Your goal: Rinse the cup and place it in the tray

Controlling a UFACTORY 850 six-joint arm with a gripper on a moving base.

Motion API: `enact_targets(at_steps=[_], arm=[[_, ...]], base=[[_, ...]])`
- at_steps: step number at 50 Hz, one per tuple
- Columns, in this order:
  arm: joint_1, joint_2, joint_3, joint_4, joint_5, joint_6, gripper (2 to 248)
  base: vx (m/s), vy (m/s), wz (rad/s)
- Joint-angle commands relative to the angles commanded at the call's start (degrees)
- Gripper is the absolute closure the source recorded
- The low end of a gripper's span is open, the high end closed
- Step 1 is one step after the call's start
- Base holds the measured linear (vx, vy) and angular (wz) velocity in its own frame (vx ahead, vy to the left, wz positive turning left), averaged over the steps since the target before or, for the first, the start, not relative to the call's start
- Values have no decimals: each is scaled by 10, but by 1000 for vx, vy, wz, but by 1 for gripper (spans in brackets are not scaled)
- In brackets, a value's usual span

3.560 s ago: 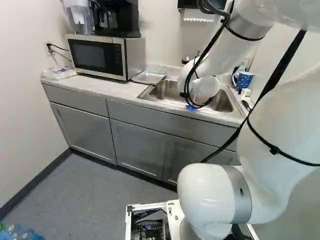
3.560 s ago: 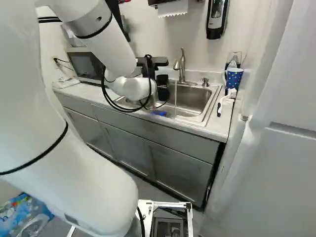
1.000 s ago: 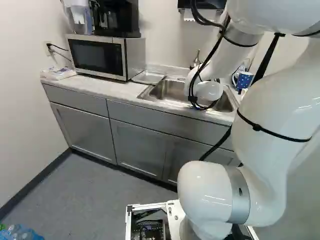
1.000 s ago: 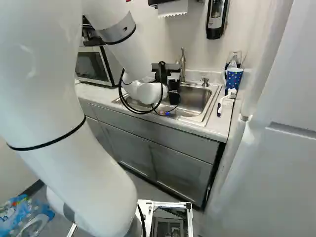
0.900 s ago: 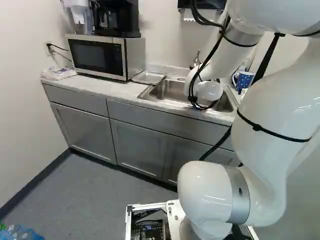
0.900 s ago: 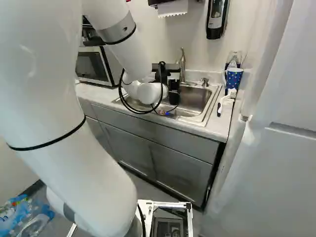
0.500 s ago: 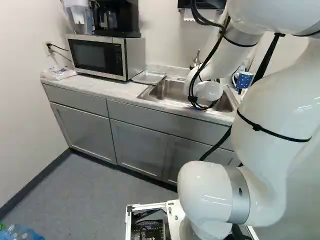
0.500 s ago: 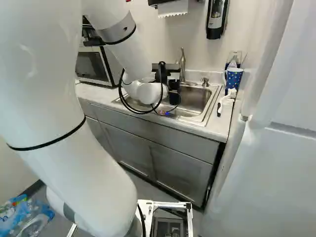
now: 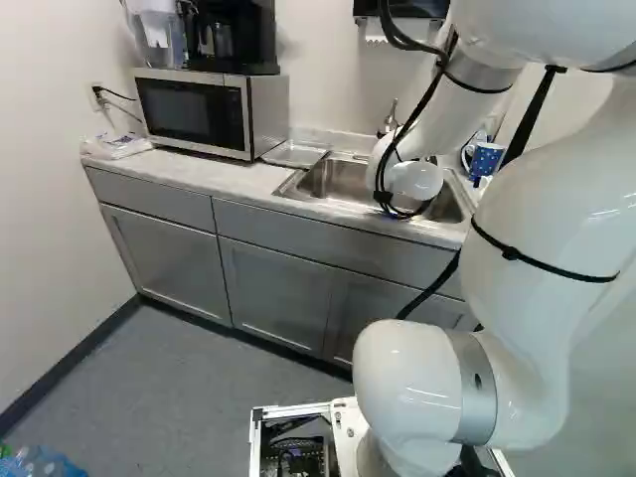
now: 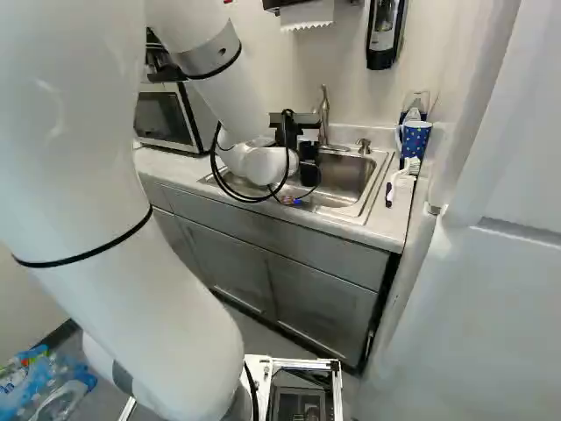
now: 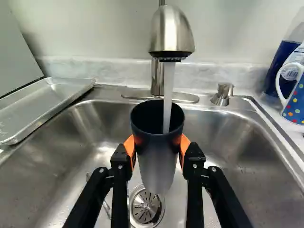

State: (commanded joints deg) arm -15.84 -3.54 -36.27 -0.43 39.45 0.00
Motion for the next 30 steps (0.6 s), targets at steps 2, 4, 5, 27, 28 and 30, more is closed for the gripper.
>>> enact_targets(at_steps=[2, 4, 5, 27, 28, 30], arm=[[0, 0, 0, 0, 0, 0, 139], [0, 0, 0, 0, 0, 0, 139], [0, 0, 0, 0, 0, 0, 139], [0, 0, 0, 0, 0, 0, 139], [0, 0, 0, 0, 0, 0, 139], [0, 0, 0, 0, 0, 0, 139]], base=[[0, 0, 0], [0, 0, 0], [0, 0, 0], [0, 0, 0], [0, 0, 0], [0, 0, 0]])
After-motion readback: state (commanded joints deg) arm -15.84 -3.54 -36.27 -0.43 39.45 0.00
